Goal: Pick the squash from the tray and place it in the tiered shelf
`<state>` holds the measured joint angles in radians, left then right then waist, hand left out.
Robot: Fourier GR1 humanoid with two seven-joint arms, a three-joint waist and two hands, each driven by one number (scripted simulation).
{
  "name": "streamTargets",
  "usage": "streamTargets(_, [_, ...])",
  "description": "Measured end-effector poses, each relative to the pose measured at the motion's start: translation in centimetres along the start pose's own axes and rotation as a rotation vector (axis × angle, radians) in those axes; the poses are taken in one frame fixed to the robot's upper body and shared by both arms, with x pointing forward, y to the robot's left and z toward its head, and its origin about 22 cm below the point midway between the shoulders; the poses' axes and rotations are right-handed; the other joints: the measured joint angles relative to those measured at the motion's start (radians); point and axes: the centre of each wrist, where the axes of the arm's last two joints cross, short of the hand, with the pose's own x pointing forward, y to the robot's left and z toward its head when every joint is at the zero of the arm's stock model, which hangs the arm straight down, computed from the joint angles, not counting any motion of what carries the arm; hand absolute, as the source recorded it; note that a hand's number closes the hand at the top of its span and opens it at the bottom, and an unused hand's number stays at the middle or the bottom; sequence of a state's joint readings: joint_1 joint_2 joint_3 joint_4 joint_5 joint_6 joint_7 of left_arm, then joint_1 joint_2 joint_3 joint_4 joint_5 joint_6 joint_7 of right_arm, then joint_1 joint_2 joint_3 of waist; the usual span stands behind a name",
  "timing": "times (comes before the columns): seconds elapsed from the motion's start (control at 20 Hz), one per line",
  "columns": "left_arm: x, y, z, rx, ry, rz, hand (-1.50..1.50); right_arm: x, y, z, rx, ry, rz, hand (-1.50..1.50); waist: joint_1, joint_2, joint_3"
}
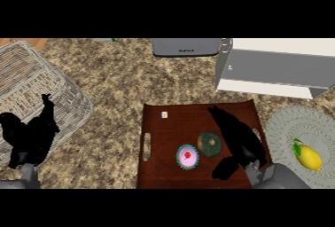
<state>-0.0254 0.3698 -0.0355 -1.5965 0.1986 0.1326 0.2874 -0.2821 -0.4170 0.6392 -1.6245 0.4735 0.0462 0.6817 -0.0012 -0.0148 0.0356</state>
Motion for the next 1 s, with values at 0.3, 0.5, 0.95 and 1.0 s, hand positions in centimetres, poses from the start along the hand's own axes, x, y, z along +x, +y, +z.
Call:
streamTargets(0.3, [0.0,-0.1,0.0,-0.001,-0.013,-0.001,0.00,-0.2,0.9,-1.0,-0.038,0.015,0.028,-1.50,0.001,0.001,0.001])
streamTargets(0.5, [0.0,-0.2,0.0,0.002,-0.013,0.002,0.00,-0.4,1.9,-1.7,-0.056,-0.001,0.016,-1.50,0.001,0.002,0.002])
streamTargets(0.95, [0.4,-0.5,-0.1,0.003,-0.018,0.006,0.00,-0.1,3.8,-3.3,-0.040,-0.037,0.018,1.50,0.007,0.004,0.000])
streamTargets(1.0, [0.5,-0.5,-0.1,-0.001,-0.019,0.006,0.00,-0.2,4.2,-3.3,-0.005,-0.050,0.052,1.50,0.010,0.006,-0.001])
